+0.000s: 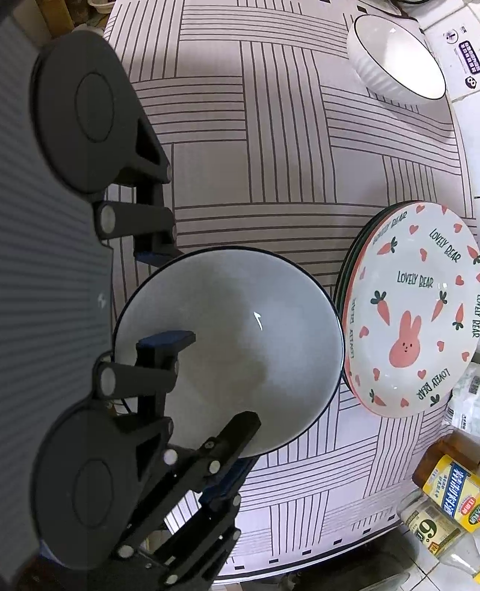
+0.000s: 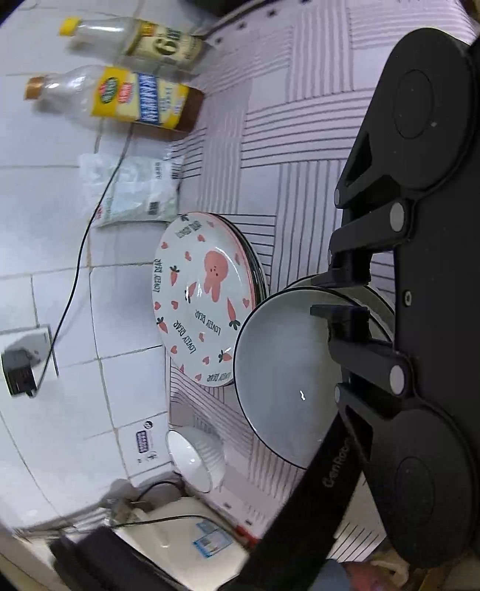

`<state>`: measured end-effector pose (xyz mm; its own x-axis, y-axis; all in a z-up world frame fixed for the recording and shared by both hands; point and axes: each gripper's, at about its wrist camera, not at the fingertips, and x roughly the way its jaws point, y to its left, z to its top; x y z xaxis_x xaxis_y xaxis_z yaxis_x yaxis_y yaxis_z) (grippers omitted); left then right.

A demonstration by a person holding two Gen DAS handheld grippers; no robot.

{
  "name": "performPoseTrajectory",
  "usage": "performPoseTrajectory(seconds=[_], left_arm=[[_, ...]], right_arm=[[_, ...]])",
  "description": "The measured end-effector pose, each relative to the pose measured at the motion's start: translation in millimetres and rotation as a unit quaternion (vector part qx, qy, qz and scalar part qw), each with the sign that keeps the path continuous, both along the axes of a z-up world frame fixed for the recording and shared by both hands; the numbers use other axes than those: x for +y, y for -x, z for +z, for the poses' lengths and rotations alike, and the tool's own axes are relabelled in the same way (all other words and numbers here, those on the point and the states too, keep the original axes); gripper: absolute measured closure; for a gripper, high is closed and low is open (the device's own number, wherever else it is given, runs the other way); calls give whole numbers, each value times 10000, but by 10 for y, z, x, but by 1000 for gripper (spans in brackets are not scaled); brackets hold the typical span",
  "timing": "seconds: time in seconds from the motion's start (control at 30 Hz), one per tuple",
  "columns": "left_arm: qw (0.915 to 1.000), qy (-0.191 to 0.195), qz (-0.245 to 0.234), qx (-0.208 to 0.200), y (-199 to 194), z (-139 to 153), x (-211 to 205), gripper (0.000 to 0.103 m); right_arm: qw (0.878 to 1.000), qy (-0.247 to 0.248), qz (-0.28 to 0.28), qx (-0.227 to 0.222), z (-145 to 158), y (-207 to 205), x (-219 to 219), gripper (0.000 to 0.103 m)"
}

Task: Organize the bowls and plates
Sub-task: 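Open both grippers and pull back from the stacked bowls, then move both grippers to the next bowl by the rice cooker and close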

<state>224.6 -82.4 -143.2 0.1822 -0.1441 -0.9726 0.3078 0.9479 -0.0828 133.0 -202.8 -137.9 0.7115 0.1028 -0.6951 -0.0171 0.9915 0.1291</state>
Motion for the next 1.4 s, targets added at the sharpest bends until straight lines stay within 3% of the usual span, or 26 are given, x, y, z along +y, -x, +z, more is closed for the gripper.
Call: performPoseTrajectory(seconds=[0.2,0.33,0.43,0.53,0.67,1.0,1.4], left_arm=[[10000,34,16,-13,-46,-8,1,68],[9999,124,30,-27,-44,-9,26,68],[9997,184,44,-122,-9,36,54,68],[9994,68,71,-344,43,123,107,60],[9985,17,116,-534,81,244,202,53],[9950,172,371,-913,206,604,589,45],[9890,23,714,-1297,236,905,1060,40]], right_arm=[[9955,913,164,-206,1,-8,149,89],[9990,429,24,-108,-11,-38,24,89],[9986,517,126,-63,-23,-30,55,88],[9992,390,84,-52,19,-1,42,85],[9996,212,76,-154,128,65,15,61],[9957,359,524,-672,533,197,203,44],[9904,227,929,-999,777,160,575,41]])
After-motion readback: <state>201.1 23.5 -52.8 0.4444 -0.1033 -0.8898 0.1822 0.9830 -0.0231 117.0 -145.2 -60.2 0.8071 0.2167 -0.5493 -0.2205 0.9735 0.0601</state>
